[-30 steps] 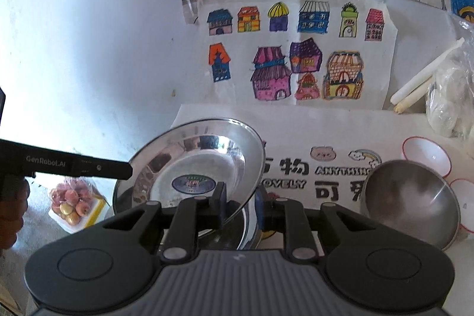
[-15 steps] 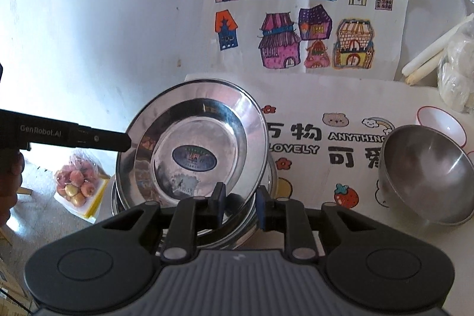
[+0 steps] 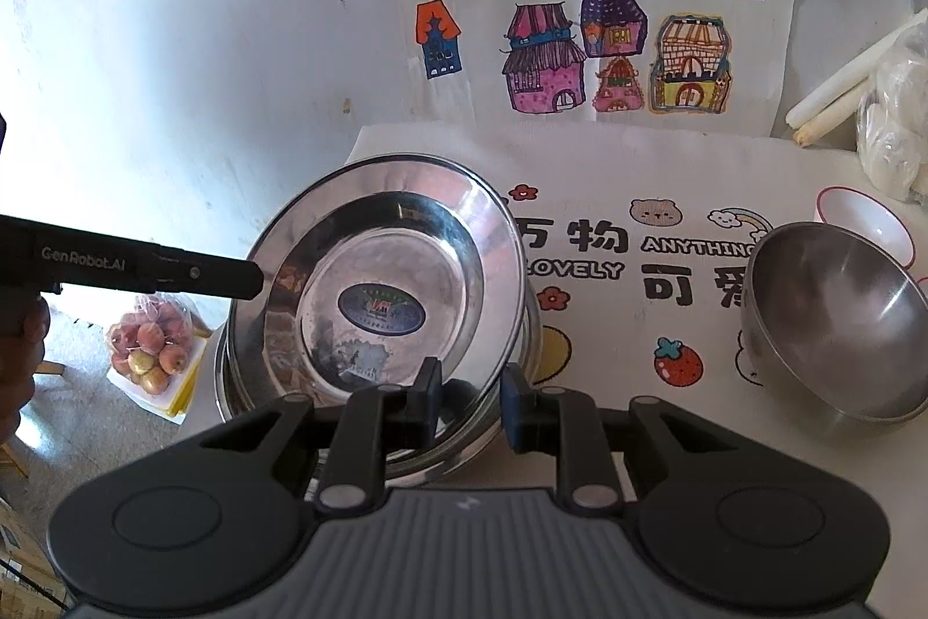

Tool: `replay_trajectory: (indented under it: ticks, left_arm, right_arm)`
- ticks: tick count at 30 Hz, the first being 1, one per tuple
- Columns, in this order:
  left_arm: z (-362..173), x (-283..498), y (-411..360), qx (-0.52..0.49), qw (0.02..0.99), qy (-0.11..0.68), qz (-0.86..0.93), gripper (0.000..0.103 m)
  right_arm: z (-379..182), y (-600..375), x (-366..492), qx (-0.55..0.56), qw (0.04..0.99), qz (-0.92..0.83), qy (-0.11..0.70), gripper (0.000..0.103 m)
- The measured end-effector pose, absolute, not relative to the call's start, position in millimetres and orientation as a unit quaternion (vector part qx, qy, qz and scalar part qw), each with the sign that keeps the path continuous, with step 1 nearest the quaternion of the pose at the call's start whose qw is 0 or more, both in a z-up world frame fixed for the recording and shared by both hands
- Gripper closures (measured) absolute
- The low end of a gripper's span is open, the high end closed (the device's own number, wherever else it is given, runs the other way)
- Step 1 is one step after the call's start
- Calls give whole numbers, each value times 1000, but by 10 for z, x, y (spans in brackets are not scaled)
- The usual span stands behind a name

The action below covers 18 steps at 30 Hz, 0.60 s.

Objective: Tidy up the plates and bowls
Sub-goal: 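Carry the blue-labelled plate with both grippers and lower it onto the plate stack, then open both grippers to release the blue-labelled plate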

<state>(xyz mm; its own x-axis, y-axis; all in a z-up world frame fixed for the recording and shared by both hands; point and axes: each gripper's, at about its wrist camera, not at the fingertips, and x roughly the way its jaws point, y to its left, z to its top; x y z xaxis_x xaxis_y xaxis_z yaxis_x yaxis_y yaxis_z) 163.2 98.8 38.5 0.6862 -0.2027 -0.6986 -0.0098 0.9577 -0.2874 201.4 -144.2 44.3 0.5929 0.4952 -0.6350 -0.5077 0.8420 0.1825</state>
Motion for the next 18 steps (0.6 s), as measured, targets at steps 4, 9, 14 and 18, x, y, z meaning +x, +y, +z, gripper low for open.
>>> replay_trajectory:
  ticks: [4, 9, 14, 18]
  left_arm:
    - [364, 1649, 978, -131, 906, 400, -54, 76]
    - [410, 1651, 922, -129, 908, 391, -74, 76]
    - [454, 1657, 878, -128, 910, 387, -78, 76]
    - [481, 1660, 867, -133, 911, 382, -80, 69]
  right_arm:
    - [431, -1445, 1999, -11, 892, 278, 356, 78]
    - [469, -1437, 1980, -23, 895, 269, 354, 76]
    - [534, -1426, 1964, -31, 896, 270, 352, 70]
    - [530, -1361, 1948, -43, 894, 272, 354, 53]
